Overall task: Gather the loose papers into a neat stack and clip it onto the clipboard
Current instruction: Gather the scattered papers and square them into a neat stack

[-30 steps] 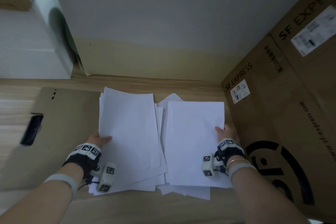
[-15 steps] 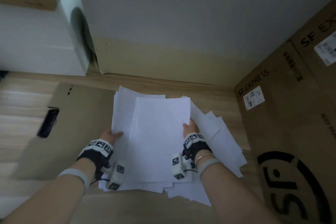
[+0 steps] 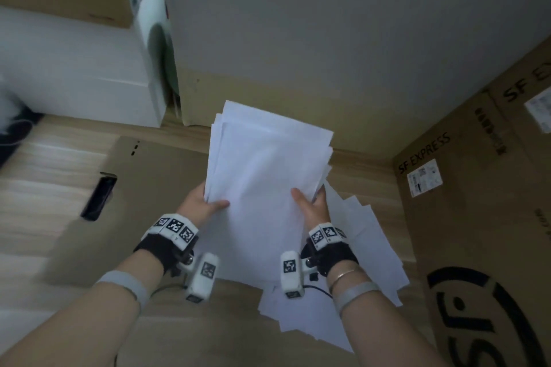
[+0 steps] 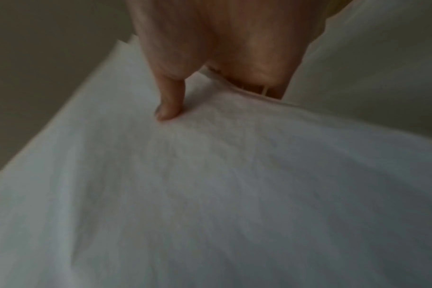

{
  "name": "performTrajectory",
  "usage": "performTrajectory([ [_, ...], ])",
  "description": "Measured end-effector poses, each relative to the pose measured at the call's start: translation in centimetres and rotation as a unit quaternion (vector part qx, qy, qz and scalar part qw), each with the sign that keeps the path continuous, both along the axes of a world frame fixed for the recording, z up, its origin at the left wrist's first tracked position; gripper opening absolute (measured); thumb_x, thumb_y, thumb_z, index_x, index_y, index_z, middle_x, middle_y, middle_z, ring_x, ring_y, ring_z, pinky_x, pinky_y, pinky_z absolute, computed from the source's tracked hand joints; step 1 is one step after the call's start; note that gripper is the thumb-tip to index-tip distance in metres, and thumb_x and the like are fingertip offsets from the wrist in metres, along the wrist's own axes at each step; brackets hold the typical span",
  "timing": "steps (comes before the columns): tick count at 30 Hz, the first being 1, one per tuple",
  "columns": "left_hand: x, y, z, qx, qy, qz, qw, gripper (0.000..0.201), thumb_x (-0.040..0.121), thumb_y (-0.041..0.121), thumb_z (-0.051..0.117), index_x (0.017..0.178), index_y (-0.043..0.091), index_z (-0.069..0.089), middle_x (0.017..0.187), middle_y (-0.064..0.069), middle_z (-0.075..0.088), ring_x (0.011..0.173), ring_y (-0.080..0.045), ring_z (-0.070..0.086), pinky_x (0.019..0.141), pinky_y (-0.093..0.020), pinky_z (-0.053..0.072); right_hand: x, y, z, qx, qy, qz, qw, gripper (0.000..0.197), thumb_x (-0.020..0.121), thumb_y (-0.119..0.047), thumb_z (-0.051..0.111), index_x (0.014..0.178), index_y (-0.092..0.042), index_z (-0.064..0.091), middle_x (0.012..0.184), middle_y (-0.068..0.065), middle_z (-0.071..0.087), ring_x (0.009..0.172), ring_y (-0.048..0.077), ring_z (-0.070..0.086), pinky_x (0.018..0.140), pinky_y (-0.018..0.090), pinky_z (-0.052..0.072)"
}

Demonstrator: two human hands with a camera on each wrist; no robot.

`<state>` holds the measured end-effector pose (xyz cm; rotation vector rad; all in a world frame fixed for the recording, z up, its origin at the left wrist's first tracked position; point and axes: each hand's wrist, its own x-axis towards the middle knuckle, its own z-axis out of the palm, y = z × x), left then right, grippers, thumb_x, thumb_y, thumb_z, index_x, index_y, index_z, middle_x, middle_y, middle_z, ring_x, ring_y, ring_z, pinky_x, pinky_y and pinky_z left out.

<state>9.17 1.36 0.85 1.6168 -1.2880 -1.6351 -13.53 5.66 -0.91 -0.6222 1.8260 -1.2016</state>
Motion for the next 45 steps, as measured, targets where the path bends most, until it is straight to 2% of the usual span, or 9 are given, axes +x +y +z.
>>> performTrajectory([
  [4,-1.1,-1.4,4.1,-0.088,0.04,0.043,0.994,0.041,0.082,-0.006,0.062,0.122,-0.008,0.053,0.108,-0.007,0.057,0.083,-0.007,0.063,0.057,-0.002,0.049,-0.6,-0.9,5.8,-0.117,0.021,-0.016,0.993,0.027,0.084,-0.002,0.064,0.11,-0.007,0.058,0.107,0.008,0.065,0.101,0.024,0.062,0.087,0.025,0.053],
  [9,-1.6,-2.6,7.9,-0.136,0.129,0.111,0.976,0.045,0.08,0.005,0.067,0.123,0.007,0.053,0.095,0.003,0.064,0.087,-0.018,0.061,0.082,-0.03,0.052,0.0,-1.0,10.0,-0.178,-0.018,0.006,0.984,0.018,0.082,-0.003,0.066,0.086,-0.02,0.063,0.089,-0.002,0.068,0.084,0.017,0.066,0.079,0.03,0.055],
  [14,-1.4,-3.2,11.2,-0.26,0.173,0.106,0.944,0.027,0.08,0.032,0.065,0.099,0.039,0.047,0.09,0.015,0.048,0.078,0.01,0.051,0.065,-0.005,0.043,0.2,-1.0,11.3,-0.197,0.046,0.056,0.978,0.047,0.073,0.005,0.072,0.097,-0.033,0.06,0.11,0.002,0.06,0.094,0.013,0.059,0.078,0.015,0.051],
  [19,-3.2,-4.5,12.0,-0.289,0.11,0.159,0.937,0.025,0.088,0.01,0.054,0.075,0.03,0.049,0.069,0.011,0.045,0.063,-0.001,0.041,0.057,-0.003,0.036,1.0,-0.7,11.7,-0.219,0.064,0.042,0.973,0.03,0.073,-0.019,0.069,0.095,-0.038,0.061,0.116,0.006,0.062,0.112,0.029,0.058,0.097,0.042,0.047],
  [22,-3.8,-4.4,11.9,-0.289,0.12,0.188,0.931,0.025,0.086,-0.001,0.044,0.096,0.022,0.045,0.064,0.006,0.034,0.061,-0.005,0.038,0.052,0.001,0.035,1.3,-0.7,12.2,-0.231,0.059,0.009,0.971,0.018,0.081,-0.043,0.051,0.084,-0.03,0.063,0.096,0.008,0.064,0.087,0.026,0.06,0.077,0.039,0.047],
  [26,-3.7,-3.2,11.8,-0.31,0.141,0.128,0.931,0.035,0.087,0.011,0.058,0.108,0.031,0.039,0.074,0.008,0.038,0.07,-0.004,0.042,0.075,-0.015,0.039,0.8,-1.7,12.9,-0.234,0.054,-0.061,0.969,0.019,0.09,-0.011,0.05,0.073,-0.018,0.057,0.068,-0.006,0.057,0.055,-0.002,0.054,0.062,0.023,0.042],
  [34,-1.6,-3.4,8.8,-0.272,0.082,0.035,0.958,0.104,0.074,-0.009,0.069,0.148,0.033,0.01,0.101,0.031,0.041,0.091,0.025,0.05,0.079,0.01,0.036,0.0,-0.9,10.8,-0.215,0.046,0.031,0.975,0.051,0.074,0.004,0.07,0.108,-0.03,0.053,0.094,-0.019,0.063,0.088,-0.005,0.06,0.082,0.014,0.05],
  [39,-1.4,-2.8,6.5,-0.089,-0.012,-0.021,0.996,0.027,0.079,-0.005,0.065,0.066,0.016,0.057,0.066,0.003,0.055,0.069,-0.014,0.053,0.054,-0.019,0.041,0.6,-0.4,7.3,-0.048,0.036,0.081,0.995,0.033,0.07,0.003,0.077,0.077,-0.023,0.058,0.084,-0.002,0.065,0.082,0.016,0.063,0.082,0.033,0.052],
  [45,-0.5,-3.4,4.6,-0.067,-0.014,-0.006,0.998,0.025,0.08,0.001,0.067,0.062,0.016,0.059,0.066,0.0,0.058,0.067,-0.014,0.054,0.061,-0.026,0.042,0.0,-1.3,6.0,-0.075,0.024,0.061,0.995,0.025,0.072,0.001,0.075,0.079,-0.019,0.062,0.081,-0.004,0.065,0.07,-0.003,0.067,0.062,0.013,0.052],
])
